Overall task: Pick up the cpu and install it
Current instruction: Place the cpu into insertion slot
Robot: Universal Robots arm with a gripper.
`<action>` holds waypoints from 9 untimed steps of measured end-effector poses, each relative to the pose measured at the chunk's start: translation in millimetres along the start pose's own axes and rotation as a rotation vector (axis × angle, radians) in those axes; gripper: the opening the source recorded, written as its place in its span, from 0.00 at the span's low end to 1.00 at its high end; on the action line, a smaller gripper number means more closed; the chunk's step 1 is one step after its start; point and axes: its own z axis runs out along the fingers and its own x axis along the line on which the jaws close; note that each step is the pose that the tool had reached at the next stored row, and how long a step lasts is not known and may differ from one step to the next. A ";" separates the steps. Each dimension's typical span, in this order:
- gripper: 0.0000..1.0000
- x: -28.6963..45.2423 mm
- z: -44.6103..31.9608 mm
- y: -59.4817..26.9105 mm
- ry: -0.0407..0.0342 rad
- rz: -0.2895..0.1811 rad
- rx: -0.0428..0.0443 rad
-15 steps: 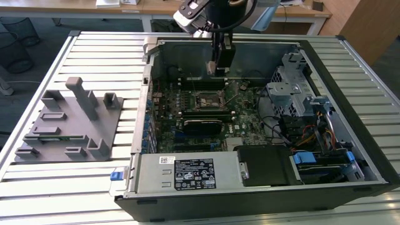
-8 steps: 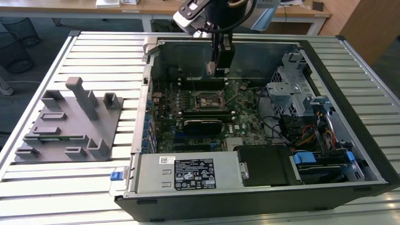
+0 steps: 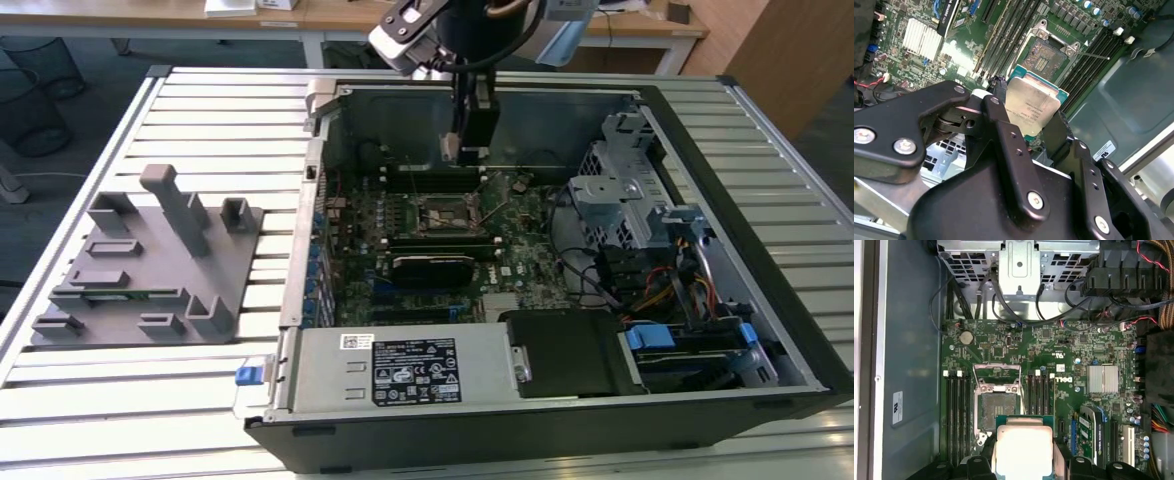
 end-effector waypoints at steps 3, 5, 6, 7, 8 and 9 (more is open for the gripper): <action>0.54 0.0 0.6 0.0 -0.0001 0.007 0.0000; 0.54 0.0 1.0 0.0 -0.0002 0.012 0.0000; 0.54 0.0 1.2 0.0 -0.0003 0.014 0.0000; 0.54 0.0 1.4 0.0 -0.0004 0.016 0.0000; 0.54 0.0 1.7 0.0 -0.0003 0.018 -0.0001; 0.54 0.0 2.1 0.0 -0.0004 0.021 -0.0001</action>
